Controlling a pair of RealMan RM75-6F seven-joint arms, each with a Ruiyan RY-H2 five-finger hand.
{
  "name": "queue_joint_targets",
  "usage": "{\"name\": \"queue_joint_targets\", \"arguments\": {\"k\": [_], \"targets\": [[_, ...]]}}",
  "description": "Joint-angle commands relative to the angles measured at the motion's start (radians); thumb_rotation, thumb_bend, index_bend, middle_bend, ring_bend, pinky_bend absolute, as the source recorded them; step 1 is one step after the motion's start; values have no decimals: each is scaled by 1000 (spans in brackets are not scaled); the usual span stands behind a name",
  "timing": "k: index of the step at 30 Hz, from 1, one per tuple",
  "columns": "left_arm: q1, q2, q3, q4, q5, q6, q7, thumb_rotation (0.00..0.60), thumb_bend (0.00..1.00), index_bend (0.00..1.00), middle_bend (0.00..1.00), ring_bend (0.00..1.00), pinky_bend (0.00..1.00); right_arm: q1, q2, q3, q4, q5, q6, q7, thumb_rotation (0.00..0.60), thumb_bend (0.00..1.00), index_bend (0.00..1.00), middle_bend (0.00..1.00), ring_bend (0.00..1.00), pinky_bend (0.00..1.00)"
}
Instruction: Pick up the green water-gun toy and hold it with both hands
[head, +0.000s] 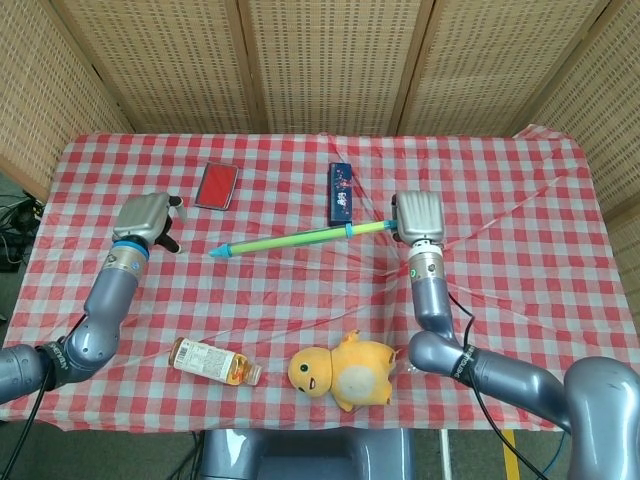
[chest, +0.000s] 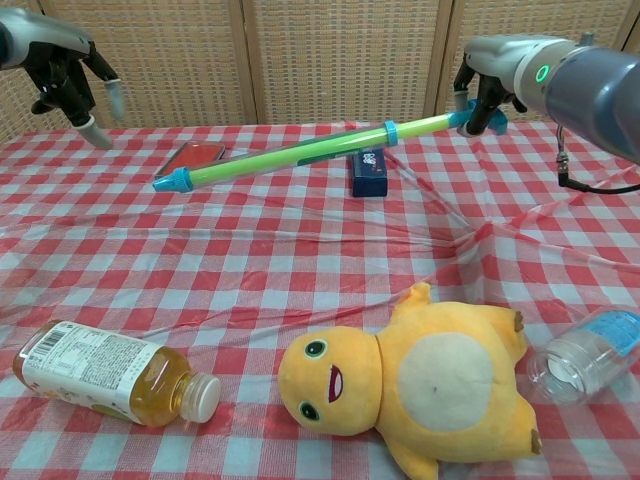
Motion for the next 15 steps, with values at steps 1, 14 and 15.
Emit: {"name": "queue_joint_targets", "arguments": {"k": [1,14,15], "targets": [[-60,21,35,-3,-79,-26,46,600,142,474,921,828,731,-2,4,-3,-7,3,2,1,600,527,798,1000,1000,770],[-143,-23,88,14,-153,-26,37,600,125,484,921,829,733,0,9,-4,-41,17,17,15,600,527,798,1000,1000,770],[-146,-28,89,15,-153,-25,34,600,125,484,921,829,733,0,9,-4,-43,17,18,17,600,527,798,1000,1000,770]]}}
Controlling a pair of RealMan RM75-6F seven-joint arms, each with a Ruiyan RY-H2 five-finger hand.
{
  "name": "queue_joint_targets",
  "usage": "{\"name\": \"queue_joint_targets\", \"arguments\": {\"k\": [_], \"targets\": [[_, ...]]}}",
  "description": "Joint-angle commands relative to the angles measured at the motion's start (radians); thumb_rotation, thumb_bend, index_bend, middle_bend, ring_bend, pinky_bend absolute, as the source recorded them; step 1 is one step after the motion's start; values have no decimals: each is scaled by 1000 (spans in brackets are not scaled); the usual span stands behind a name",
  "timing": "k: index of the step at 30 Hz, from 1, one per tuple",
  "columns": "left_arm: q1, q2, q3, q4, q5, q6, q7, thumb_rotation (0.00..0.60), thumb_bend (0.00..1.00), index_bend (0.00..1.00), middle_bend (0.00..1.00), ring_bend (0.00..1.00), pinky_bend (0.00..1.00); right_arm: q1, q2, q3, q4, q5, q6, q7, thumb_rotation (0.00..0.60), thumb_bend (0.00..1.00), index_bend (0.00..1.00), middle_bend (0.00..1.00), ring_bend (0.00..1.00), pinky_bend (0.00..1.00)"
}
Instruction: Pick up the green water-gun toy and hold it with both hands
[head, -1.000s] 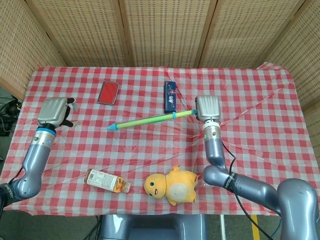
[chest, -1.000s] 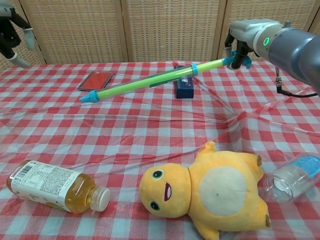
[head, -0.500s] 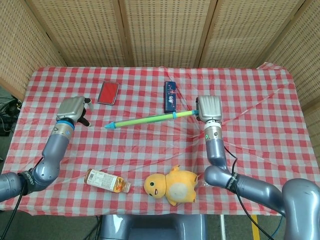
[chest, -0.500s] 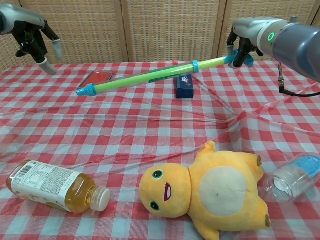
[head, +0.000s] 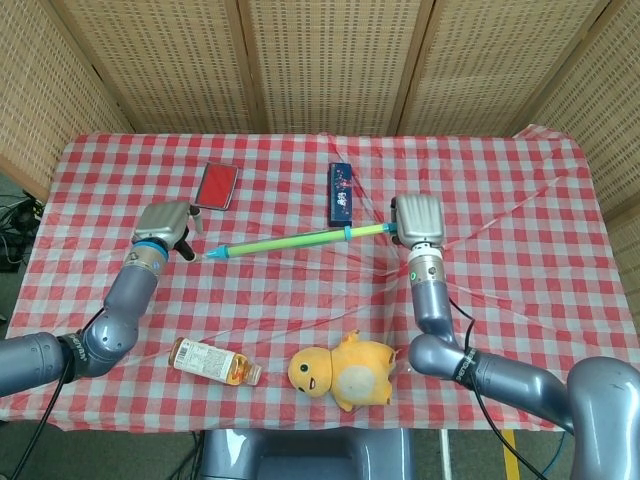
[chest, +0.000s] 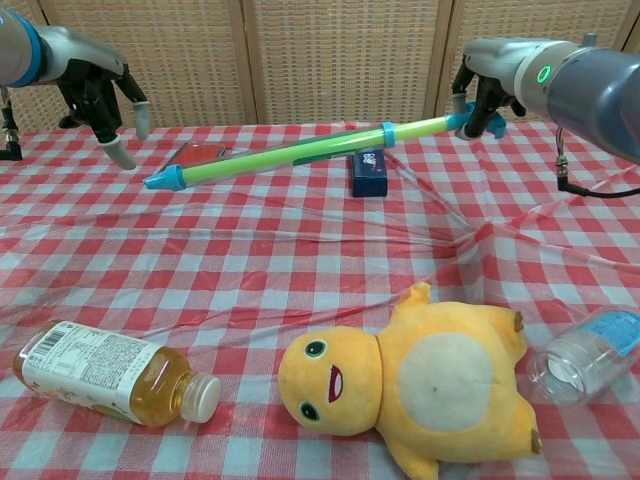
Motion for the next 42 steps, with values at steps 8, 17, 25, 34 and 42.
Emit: {"name": "queue_joint_targets", "arguments": {"k": [8,17,25,34,42], "targets": [[-24,-64,6,28,26,17,-60,600,125,485,921,829,733,-4,3,11,-18,21,-2,31,600,526,798,1000,1000,770],[-37,-101,9,53,50,27,-99,600,125,483,921,829,733,-6,9,5,-26,29,-2,40,600,525,798,1000,1000,770],[-51,-127,11,63,60,38,-115,600,405,585,921,829,733,-11,19,-2,-40,33,2,47,600,525,798,1000,1000,770],[-48,-126,26,40,90,74,-122,600,566,625,921,829,733,-25,43,-8,-57,41,6,59,600,525,798,1000,1000,770],[-5,-69,71,-13,147,104,-126,600,568,629,921,829,733,-55,79,-17,-43,60,2,76,600,525,798,1000,1000,770]]}}
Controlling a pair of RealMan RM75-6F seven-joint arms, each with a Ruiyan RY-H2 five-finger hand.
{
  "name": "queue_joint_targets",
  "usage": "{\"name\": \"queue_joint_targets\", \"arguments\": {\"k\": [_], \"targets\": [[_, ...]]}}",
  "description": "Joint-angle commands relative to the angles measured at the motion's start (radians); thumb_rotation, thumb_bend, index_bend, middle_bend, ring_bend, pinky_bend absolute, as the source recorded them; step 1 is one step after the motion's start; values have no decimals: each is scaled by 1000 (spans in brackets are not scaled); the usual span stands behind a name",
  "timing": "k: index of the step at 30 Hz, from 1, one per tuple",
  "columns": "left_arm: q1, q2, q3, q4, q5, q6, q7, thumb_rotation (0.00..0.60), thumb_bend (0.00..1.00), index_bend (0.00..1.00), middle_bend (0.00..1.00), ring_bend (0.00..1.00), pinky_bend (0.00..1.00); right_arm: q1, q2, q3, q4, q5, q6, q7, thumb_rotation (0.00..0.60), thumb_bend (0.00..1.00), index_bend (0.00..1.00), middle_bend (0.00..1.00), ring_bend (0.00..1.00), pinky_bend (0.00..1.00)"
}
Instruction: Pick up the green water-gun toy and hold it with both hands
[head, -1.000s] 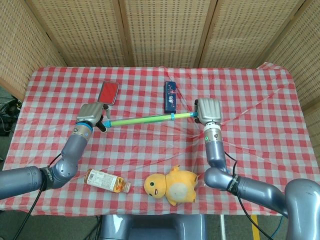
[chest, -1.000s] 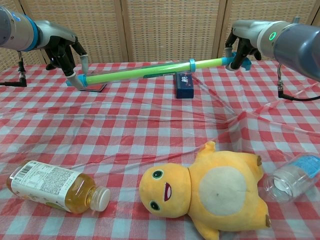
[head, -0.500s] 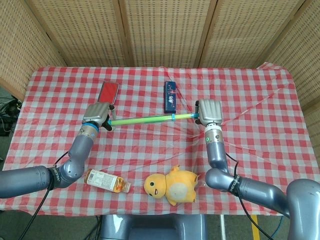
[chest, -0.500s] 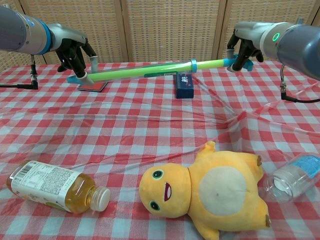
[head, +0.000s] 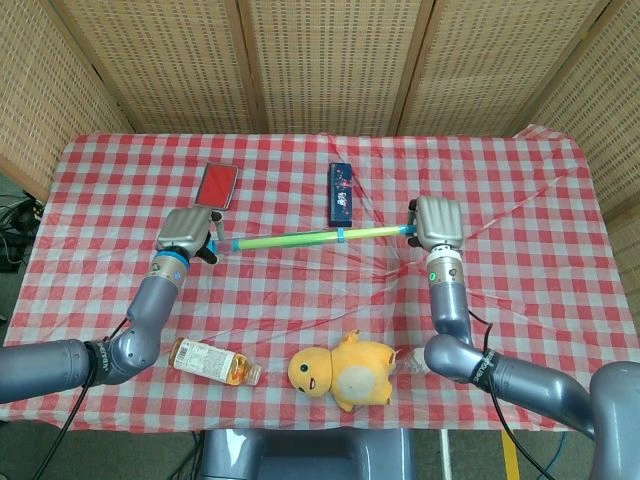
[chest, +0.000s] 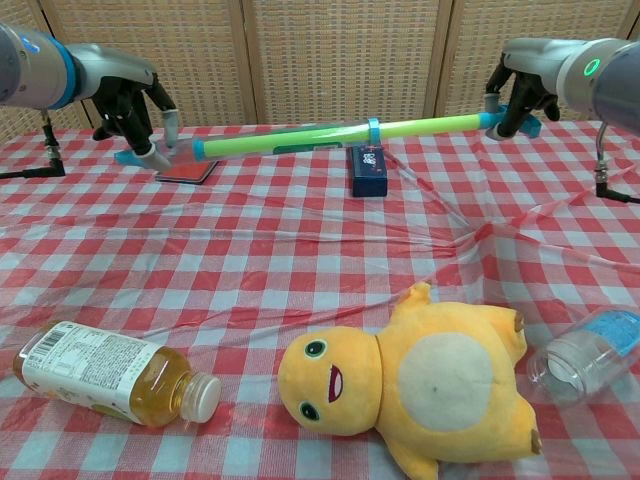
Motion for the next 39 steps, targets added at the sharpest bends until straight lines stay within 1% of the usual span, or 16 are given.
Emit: {"name": "queue_joint_targets", "arguments": {"k": [1,10,16,30,33,35,36,37,38,39], "targets": [[23,20,20,-14,26,7,-9,600,568,629,921,829,733,-9,9,-6,2,2,0,5,600,524,798,1000,1000,770],[88,75,61,-34,116,13,-46,600,569,630,921,829,733,-34,32,-14,20,13,-1,20,600,524,798,1000,1000,770],[108,106,85,-27,144,-11,-47,600,569,627,921,829,733,-46,49,-15,16,21,14,16,600,524,798,1000,1000,770],[128,129,90,-26,167,-24,-67,600,570,629,921,829,733,-62,88,-11,-10,30,34,4,600,523,798,1000,1000,770],[129,128,90,-25,168,-23,-69,600,557,598,901,819,731,-68,92,-14,-7,35,33,5,600,514,797,1000,1000,769],[128,126,93,-23,173,-22,-64,600,465,512,802,740,695,-74,96,-18,-6,33,33,8,600,469,773,998,994,761],[128,125,96,-21,178,-18,-59,600,369,433,686,644,638,-77,97,-21,-5,27,33,12,600,424,715,965,960,723],[127,124,100,-20,183,-17,-53,600,267,347,545,532,561,-81,99,-27,-5,15,33,16,600,370,616,880,877,637],[125,125,105,-21,184,-20,-45,600,192,266,401,430,482,-84,100,-32,-5,6,32,19,600,339,537,794,796,554],[122,127,110,-24,183,-24,-36,600,162,220,315,370,431,-89,104,-42,-7,-3,27,17,600,301,415,635,652,412]]}}
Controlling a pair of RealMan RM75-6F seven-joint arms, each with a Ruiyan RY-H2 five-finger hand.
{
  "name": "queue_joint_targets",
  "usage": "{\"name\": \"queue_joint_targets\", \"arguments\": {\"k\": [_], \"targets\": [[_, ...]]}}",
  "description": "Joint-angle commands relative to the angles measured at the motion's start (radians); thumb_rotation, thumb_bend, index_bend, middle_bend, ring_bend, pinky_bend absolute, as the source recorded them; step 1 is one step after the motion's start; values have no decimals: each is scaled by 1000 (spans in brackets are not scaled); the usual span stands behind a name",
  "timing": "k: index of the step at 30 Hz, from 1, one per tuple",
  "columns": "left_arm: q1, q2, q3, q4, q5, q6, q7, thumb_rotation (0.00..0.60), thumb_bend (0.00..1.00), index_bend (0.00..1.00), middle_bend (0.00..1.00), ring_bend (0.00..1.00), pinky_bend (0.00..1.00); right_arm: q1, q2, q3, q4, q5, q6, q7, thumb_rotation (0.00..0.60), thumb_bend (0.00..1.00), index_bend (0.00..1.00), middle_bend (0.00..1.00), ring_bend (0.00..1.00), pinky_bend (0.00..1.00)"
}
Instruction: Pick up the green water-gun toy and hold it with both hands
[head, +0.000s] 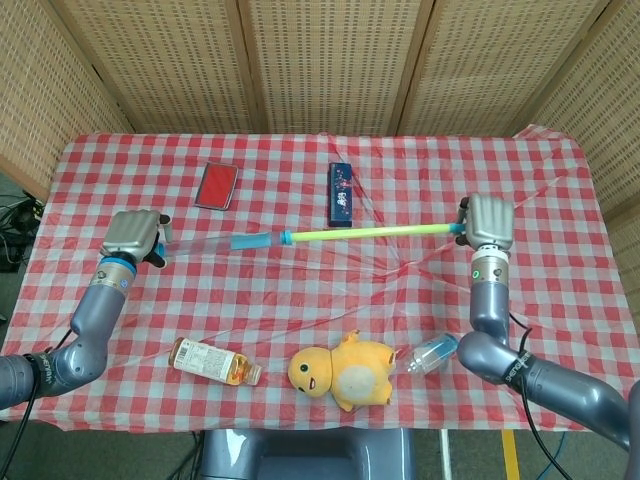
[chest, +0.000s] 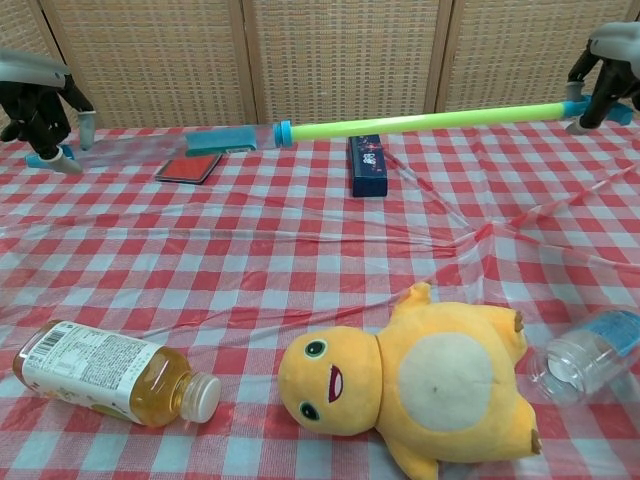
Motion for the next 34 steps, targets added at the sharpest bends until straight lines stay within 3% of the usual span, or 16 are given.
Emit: {"name": "queue_joint_targets", "arguments": {"k": [1,4,7,10,15,18,22,26,30,34], "targets": [[-9,5,18,-6,0,-12,30,600,136,165,207,290,361,-13,12,-25,-6,-19,-14,-3,600,271,304,479,505,280],[-19,14,25,-23,-13,-24,46,600,120,101,41,114,204,-16,37,-44,-22,22,-44,-46,600,223,92,155,170,65],[-19,23,29,-42,-17,-26,46,600,118,81,0,14,95,-17,53,-53,-30,51,-56,-69,600,202,35,30,24,5],[-10,33,29,-60,-8,-21,31,600,119,68,0,0,11,-28,67,-59,-40,57,-60,-63,600,185,12,0,0,0],[72,54,18,-125,128,47,-79,600,119,61,0,0,0,-73,110,-86,-95,-24,-55,-2,600,171,5,0,0,0],[177,53,38,-165,338,172,-177,600,119,61,0,0,0,-147,142,-118,-169,-171,-9,116,600,170,2,0,0,0],[317,27,108,-161,604,376,-251,600,119,53,0,0,0,-257,175,-194,-238,-407,73,271,600,168,0,0,0,0],[464,-24,198,-91,841,588,-295,600,119,38,0,0,0,-376,201,-307,-234,-696,191,436,600,163,0,0,0,0],[578,-76,257,-7,965,714,-319,600,117,10,0,0,0,-463,194,-382,-179,-871,304,525,600,156,0,0,0,0],[662,-110,298,44,1021,764,-327,600,117,1,0,0,0,-531,180,-425,-122,-967,382,591,600,153,0,0,0,0]]}}
